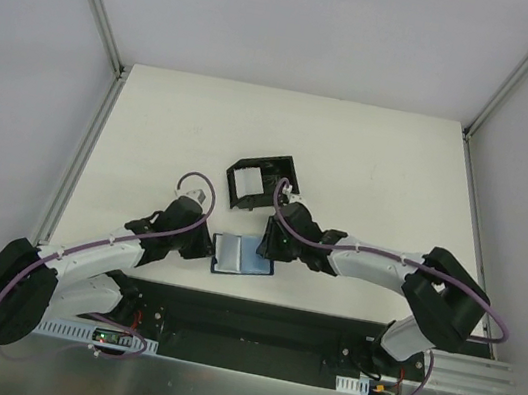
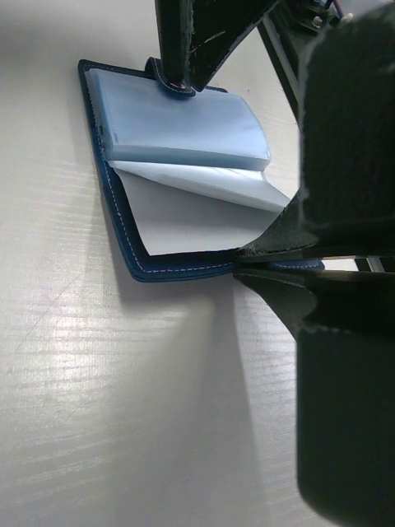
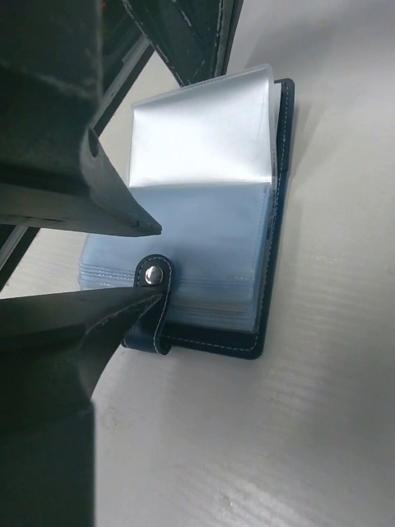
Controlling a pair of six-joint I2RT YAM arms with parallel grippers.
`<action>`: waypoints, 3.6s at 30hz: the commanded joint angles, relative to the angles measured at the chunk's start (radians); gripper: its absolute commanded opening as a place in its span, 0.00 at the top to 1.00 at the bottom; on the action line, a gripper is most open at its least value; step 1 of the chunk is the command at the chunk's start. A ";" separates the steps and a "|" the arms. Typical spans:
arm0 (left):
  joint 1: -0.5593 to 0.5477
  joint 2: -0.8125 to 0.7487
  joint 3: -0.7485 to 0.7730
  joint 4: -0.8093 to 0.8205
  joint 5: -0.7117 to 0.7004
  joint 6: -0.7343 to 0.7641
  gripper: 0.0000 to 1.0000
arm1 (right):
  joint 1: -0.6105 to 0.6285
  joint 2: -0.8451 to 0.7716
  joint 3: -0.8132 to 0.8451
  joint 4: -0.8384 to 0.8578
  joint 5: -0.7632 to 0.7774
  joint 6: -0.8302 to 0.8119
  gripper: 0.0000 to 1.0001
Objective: Put the credit cards into the card holder
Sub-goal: Insert the credit card into the card holder.
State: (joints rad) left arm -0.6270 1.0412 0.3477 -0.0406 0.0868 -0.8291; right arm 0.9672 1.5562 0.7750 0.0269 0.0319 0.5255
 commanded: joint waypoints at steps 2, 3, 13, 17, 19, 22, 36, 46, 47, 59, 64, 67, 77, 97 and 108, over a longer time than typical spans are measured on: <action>0.003 -0.001 -0.013 -0.019 -0.035 -0.016 1.00 | 0.008 0.041 0.058 0.024 -0.072 0.013 0.66; 0.003 -0.003 -0.012 -0.019 -0.033 -0.016 1.00 | 0.013 0.039 0.060 0.027 -0.072 0.002 0.66; 0.003 -0.010 -0.012 -0.019 -0.041 -0.022 1.00 | 0.057 -0.050 0.142 -0.022 -0.021 -0.124 0.64; 0.003 -0.003 -0.006 -0.019 -0.039 -0.019 1.00 | 0.067 0.040 0.179 -0.022 -0.104 -0.099 0.64; 0.003 -0.004 -0.004 -0.019 -0.036 -0.019 1.00 | 0.071 0.071 0.196 -0.048 -0.087 -0.088 0.64; 0.003 -0.009 -0.006 -0.018 -0.039 -0.022 1.00 | 0.071 0.090 0.204 -0.114 -0.038 -0.065 0.64; 0.003 0.002 -0.004 -0.019 -0.038 -0.016 1.00 | 0.028 -0.033 0.092 -0.260 0.157 0.004 0.65; 0.003 0.005 -0.006 -0.019 -0.038 -0.019 1.00 | 0.005 -0.047 0.049 -0.121 0.050 0.027 0.65; 0.003 0.005 -0.004 -0.019 -0.039 -0.018 1.00 | 0.005 -0.047 0.046 -0.101 0.036 0.028 0.65; 0.003 0.005 -0.003 -0.019 -0.036 -0.018 1.00 | 0.005 0.013 0.056 -0.039 -0.021 0.039 0.64; 0.003 0.010 -0.001 -0.016 -0.036 -0.019 1.00 | 0.004 0.039 0.069 -0.044 -0.064 0.039 0.64; 0.003 0.016 -0.001 -0.018 -0.036 -0.018 1.00 | 0.005 0.051 0.076 -0.042 -0.078 0.036 0.64; 0.003 0.025 -0.001 -0.012 -0.033 -0.019 1.00 | 0.019 0.050 0.110 0.004 -0.110 -0.012 0.68; 0.004 0.059 -0.029 0.010 -0.045 -0.059 1.00 | 0.027 0.015 0.129 0.036 -0.111 -0.059 0.60; 0.004 0.051 -0.029 0.011 -0.041 -0.058 1.00 | 0.008 0.011 0.099 -0.139 0.031 0.001 0.59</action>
State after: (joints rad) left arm -0.6266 1.0847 0.3355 0.0025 0.0685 -0.8841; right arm 0.9768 1.5772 0.8764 -0.0395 -0.0055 0.5026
